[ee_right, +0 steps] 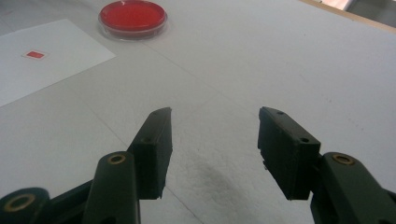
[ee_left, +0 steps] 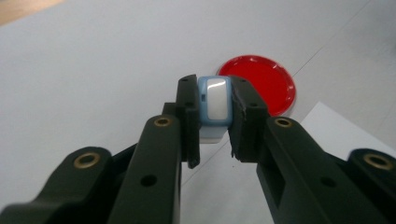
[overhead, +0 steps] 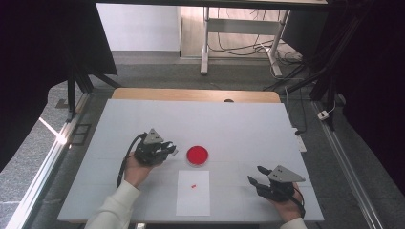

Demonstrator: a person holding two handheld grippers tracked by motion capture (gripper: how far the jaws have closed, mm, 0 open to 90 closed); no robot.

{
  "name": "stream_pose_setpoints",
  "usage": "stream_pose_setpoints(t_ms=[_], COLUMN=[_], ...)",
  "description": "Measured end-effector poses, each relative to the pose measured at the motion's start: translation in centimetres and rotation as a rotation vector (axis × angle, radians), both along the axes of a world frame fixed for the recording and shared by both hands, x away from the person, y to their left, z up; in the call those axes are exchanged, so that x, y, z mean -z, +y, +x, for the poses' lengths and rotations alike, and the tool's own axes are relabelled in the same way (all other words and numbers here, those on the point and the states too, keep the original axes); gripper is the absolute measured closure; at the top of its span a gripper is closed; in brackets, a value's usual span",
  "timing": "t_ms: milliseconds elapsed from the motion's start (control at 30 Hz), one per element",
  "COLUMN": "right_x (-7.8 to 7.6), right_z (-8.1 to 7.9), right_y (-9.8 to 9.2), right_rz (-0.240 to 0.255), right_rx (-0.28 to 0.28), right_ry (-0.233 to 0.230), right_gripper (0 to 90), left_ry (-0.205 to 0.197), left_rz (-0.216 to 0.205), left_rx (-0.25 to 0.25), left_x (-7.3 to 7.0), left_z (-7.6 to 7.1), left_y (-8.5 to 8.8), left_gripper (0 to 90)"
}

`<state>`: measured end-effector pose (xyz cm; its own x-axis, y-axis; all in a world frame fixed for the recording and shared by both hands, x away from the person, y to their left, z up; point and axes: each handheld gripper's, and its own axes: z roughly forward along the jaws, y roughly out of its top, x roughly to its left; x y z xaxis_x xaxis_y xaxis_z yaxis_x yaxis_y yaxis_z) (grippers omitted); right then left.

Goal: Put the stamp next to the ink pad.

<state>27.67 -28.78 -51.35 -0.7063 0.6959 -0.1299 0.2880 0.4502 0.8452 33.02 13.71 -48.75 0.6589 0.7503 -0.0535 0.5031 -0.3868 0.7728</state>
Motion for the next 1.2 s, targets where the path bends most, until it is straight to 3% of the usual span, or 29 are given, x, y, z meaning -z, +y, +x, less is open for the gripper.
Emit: stream_pose_setpoints(t_ms=[133, 367, 800, 967, 1200], right_x=[0.1, 0.1, 0.2, 0.2, 0.1], right_z=[-0.1, -0.1, -0.1, -0.1, -0.2], right_y=[0.1, -0.1, 0.1, 0.1, -0.1], right_rz=[-0.005, -0.012, -0.017, -0.012, -0.008], right_rx=[-0.003, 0.005, 0.000, -0.005, 0.000], right_ry=[0.002, 0.005, 0.006, 0.004, 0.000], right_gripper=[44.4, 44.4, 44.3, 44.3, 44.2], left_ry=[0.032, 0.052, 0.044, 0.026, 0.001], left_rz=[0.017, 0.037, 0.051, 0.038, -0.016], left_rx=[-0.001, 0.010, 0.019, 0.017, 0.009], left_x=[1.0, 1.8, 2.3, 2.1, 1.1], left_z=[0.8, 1.4, 1.7, 1.5, 0.4], left_y=[-0.6, -1.5, -2.1, -2.2, -0.9], left_gripper=[75.1, 75.0, 74.0, 61.2, 41.5])
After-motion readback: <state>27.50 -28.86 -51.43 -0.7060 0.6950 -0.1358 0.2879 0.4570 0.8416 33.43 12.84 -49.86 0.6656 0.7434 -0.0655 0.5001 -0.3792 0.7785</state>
